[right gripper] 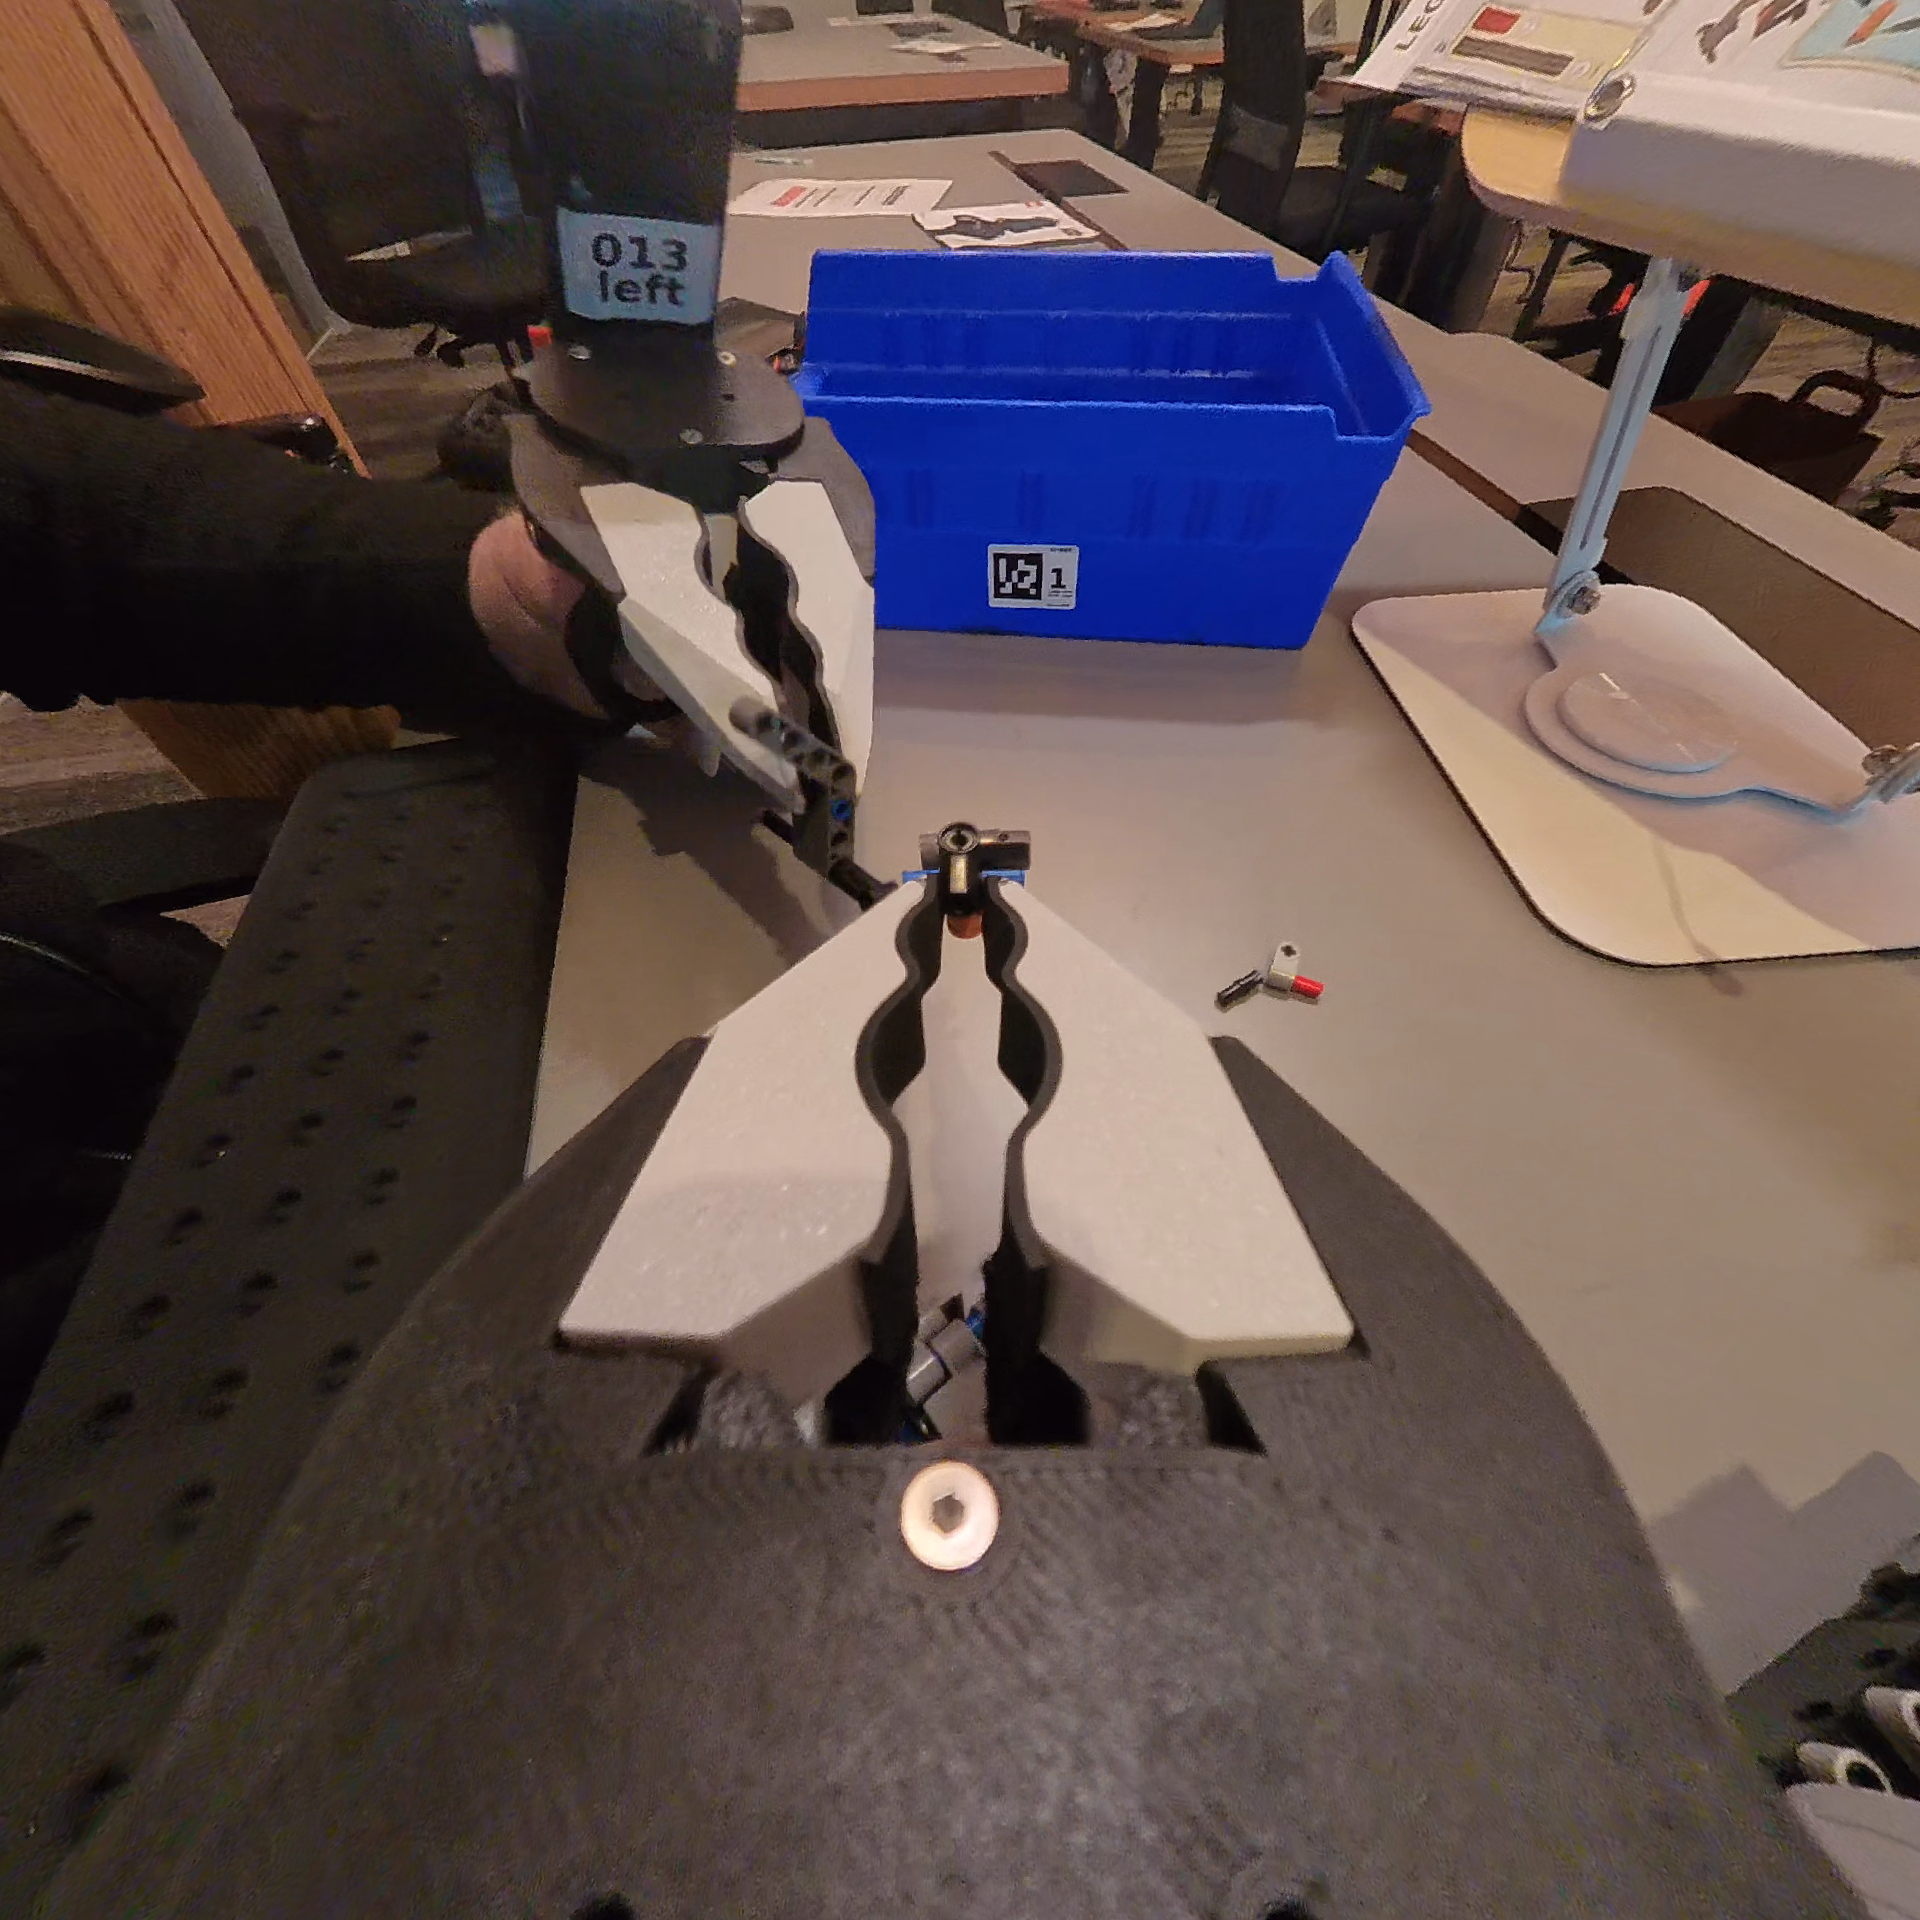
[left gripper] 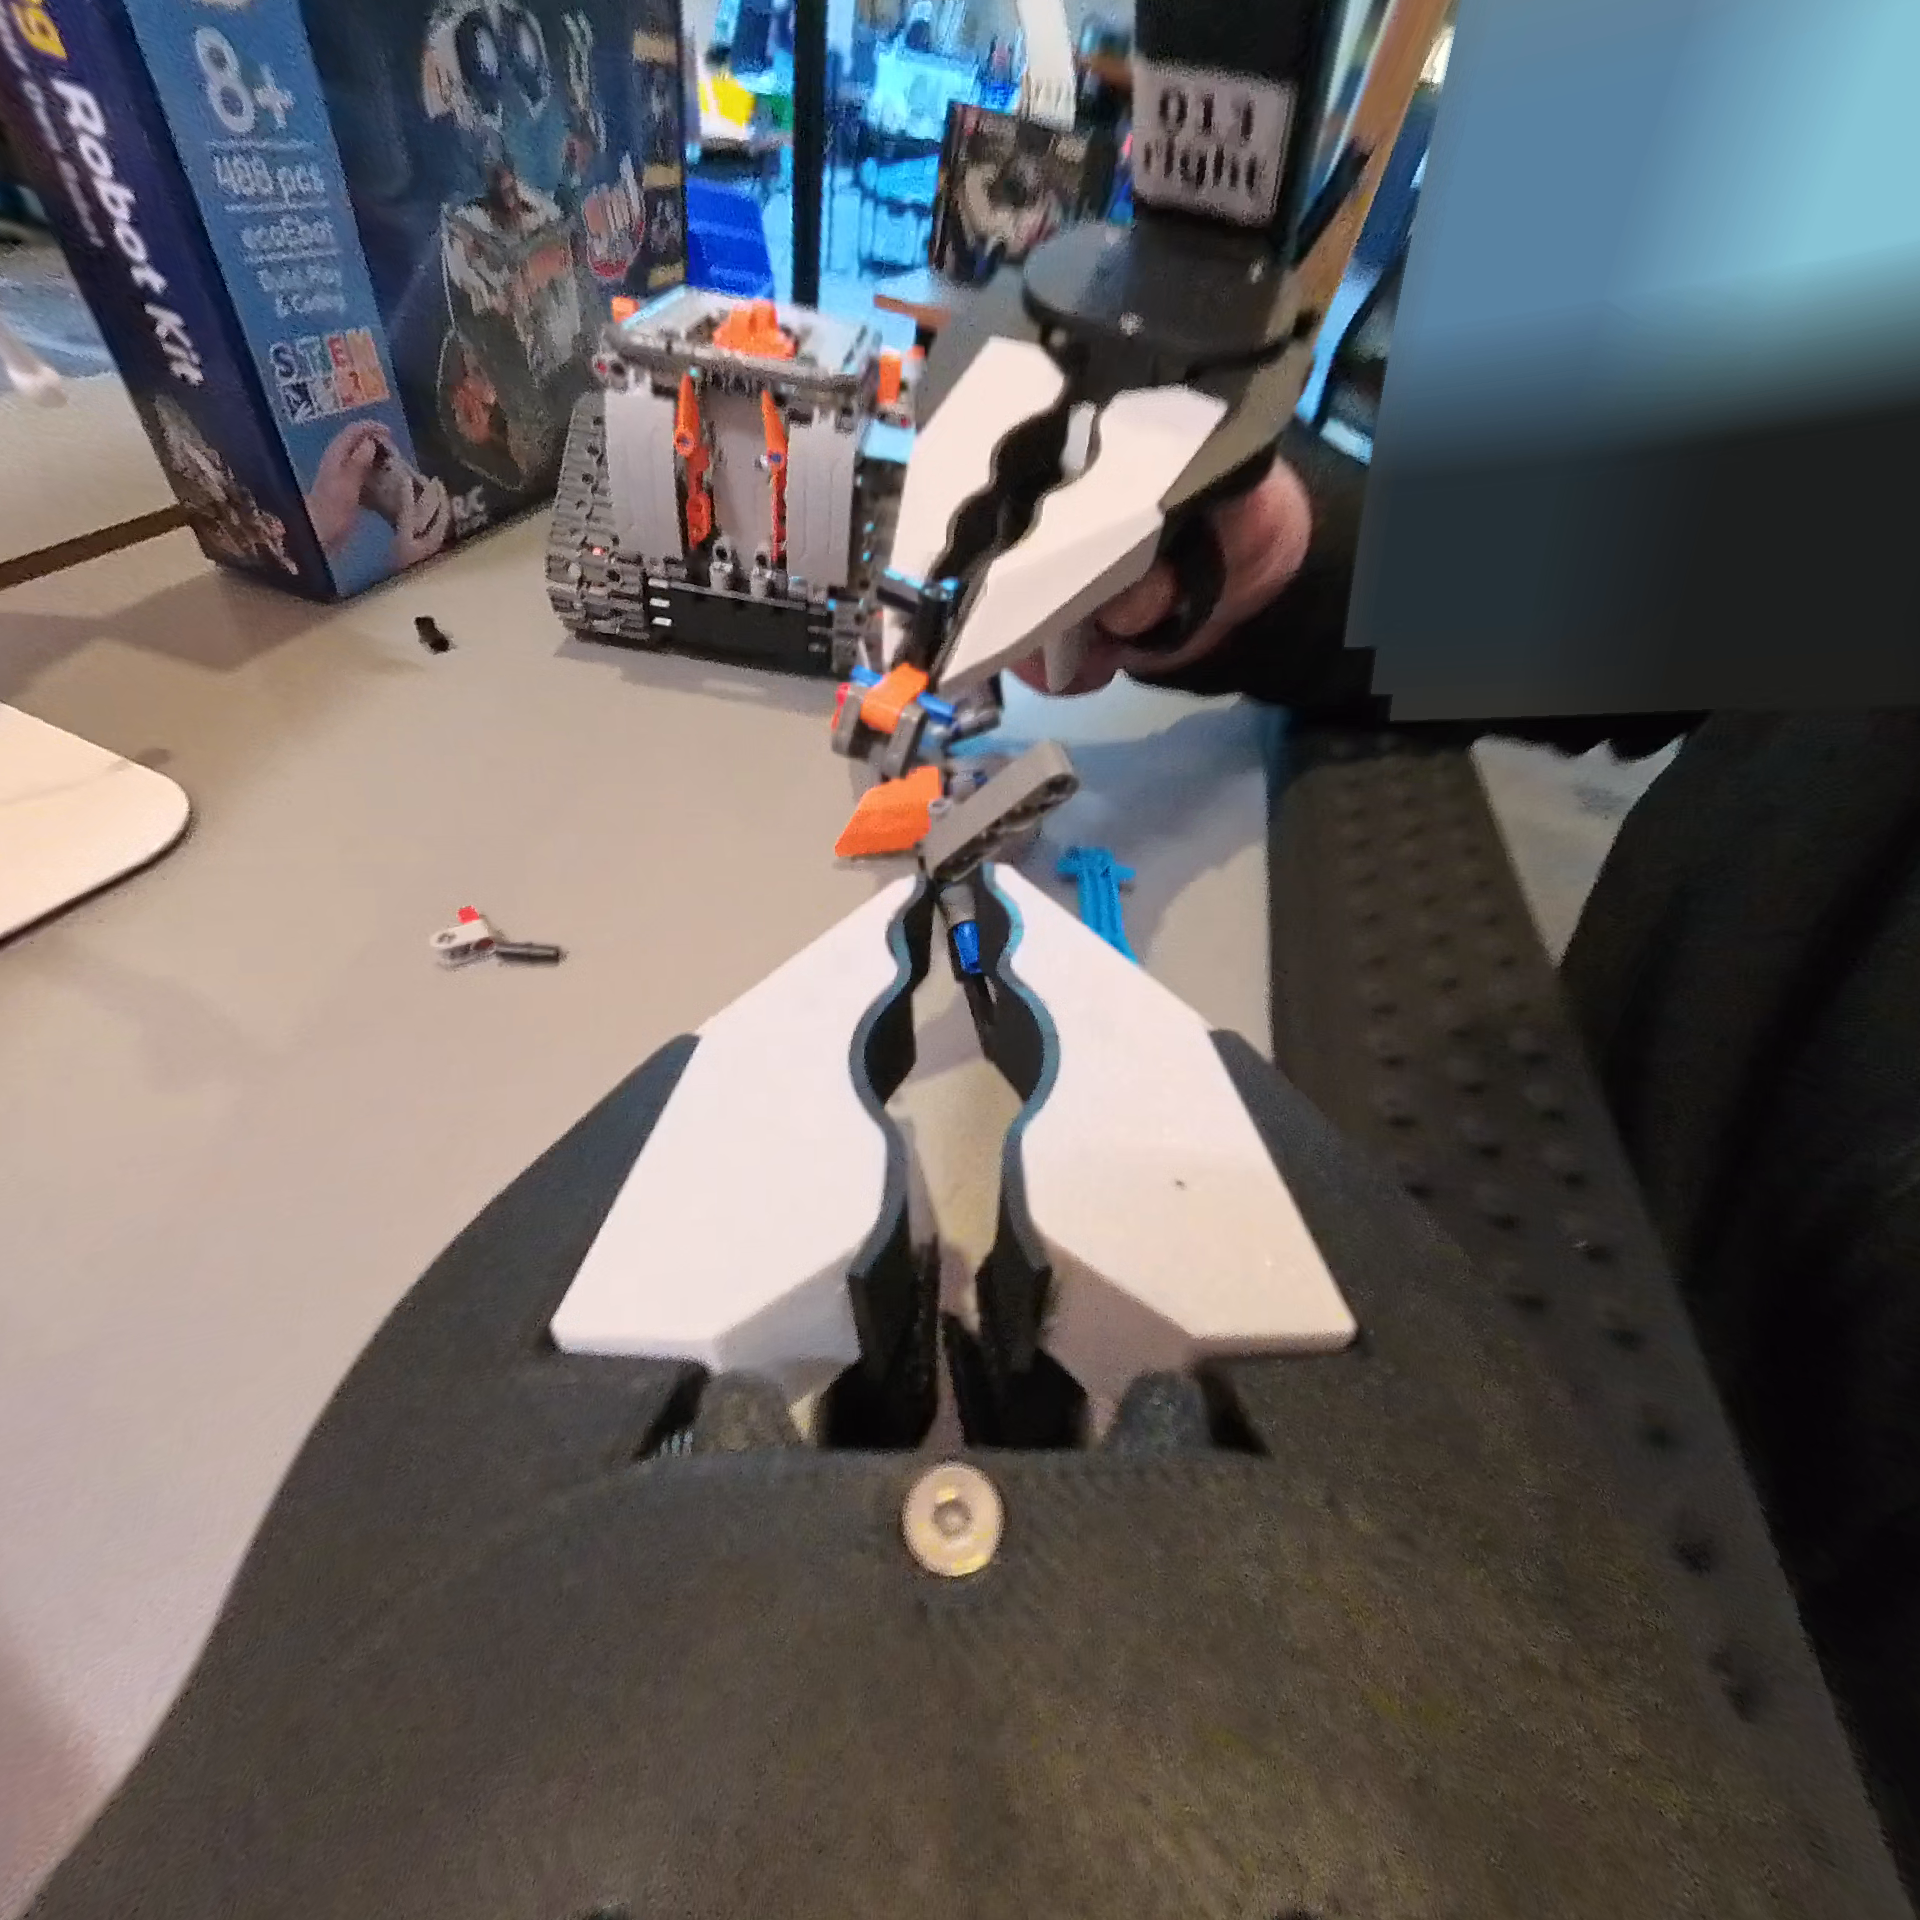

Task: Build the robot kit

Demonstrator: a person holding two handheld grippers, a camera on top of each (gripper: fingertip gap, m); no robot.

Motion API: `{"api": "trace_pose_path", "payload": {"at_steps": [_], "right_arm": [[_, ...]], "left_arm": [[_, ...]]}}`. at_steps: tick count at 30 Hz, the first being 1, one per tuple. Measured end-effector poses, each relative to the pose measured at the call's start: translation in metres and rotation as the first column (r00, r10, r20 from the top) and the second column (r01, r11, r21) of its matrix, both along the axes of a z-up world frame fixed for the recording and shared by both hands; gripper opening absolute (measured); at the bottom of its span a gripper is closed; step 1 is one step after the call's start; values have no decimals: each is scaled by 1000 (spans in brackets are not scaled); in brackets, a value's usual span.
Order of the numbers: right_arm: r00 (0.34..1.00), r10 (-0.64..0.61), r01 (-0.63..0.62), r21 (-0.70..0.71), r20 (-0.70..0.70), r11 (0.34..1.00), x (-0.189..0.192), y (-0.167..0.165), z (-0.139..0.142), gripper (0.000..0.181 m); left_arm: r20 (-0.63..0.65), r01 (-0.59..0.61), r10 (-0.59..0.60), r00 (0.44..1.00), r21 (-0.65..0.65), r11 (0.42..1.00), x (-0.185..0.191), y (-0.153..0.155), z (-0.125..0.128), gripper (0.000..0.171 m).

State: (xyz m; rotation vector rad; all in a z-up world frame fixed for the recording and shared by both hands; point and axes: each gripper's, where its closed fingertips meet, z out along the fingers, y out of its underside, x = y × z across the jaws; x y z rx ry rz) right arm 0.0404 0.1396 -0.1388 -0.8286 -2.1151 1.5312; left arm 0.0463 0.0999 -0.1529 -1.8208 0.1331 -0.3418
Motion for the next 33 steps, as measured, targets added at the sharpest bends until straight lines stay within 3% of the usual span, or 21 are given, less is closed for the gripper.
{"api": "trace_pose_path", "payload": {"at_steps": [7, 33], "right_arm": [[1000, -20, 20, -8, -18, 1000, -1, 3, 5, 5], [997, -74, 76, 48, -26, 996, -7, 9, -3, 5]], "left_arm": [[81, 39, -46, 996, 89, 995, -6, -2, 13, 7], [42, 39, -40, 998, 27, 999, -9, 20, -2, 7]]}}
